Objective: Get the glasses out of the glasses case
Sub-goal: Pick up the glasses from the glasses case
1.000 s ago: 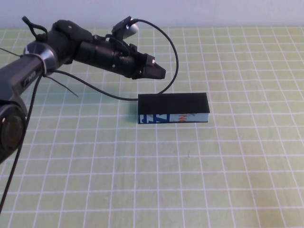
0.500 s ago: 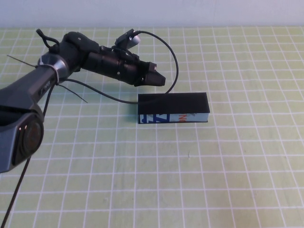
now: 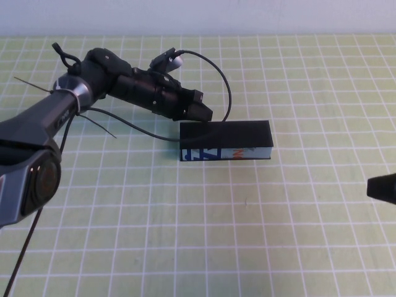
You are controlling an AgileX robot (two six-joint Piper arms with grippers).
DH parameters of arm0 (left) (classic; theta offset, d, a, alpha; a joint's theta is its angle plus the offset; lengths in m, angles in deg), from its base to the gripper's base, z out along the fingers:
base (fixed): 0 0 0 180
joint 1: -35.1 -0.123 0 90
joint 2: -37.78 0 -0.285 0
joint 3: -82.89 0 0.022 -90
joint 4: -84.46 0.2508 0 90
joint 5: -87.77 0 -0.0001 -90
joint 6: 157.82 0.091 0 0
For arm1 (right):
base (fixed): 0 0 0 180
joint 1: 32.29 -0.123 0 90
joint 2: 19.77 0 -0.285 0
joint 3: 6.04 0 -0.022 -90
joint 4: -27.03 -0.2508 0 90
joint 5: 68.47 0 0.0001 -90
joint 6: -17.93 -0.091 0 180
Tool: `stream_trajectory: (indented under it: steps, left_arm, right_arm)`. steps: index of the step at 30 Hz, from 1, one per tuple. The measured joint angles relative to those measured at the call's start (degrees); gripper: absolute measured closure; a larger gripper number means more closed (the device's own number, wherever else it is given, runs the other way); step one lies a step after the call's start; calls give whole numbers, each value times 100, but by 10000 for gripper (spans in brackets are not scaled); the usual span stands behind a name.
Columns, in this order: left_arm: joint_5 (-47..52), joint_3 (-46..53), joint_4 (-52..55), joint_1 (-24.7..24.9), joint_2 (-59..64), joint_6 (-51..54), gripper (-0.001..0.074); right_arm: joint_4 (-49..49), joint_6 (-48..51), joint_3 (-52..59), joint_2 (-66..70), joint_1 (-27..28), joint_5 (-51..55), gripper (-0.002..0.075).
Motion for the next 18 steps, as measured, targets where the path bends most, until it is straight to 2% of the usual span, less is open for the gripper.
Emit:
stream_trajectory:
  steps: [4, 12, 15, 18]
  left_arm:
    - [95, 0, 22, 0, 27, -11, 737]
    - [134, -2, 41, 0, 60, -24, 737]
    - [165, -13, 66, 0, 63, -32, 737]
    - [188, -25, 108, 0, 63, -32, 737]
  right_arm:
    - [183, 77, -692, 724, -414, 20, 742]
    - [1459, -4, -2045, 2334, -2129, -451, 742]
    - [1830, 683, -2421, 2857, -2501, -863, 742]
    - [1994, 1599, -2714, 3317, -2652, -1202, 742]
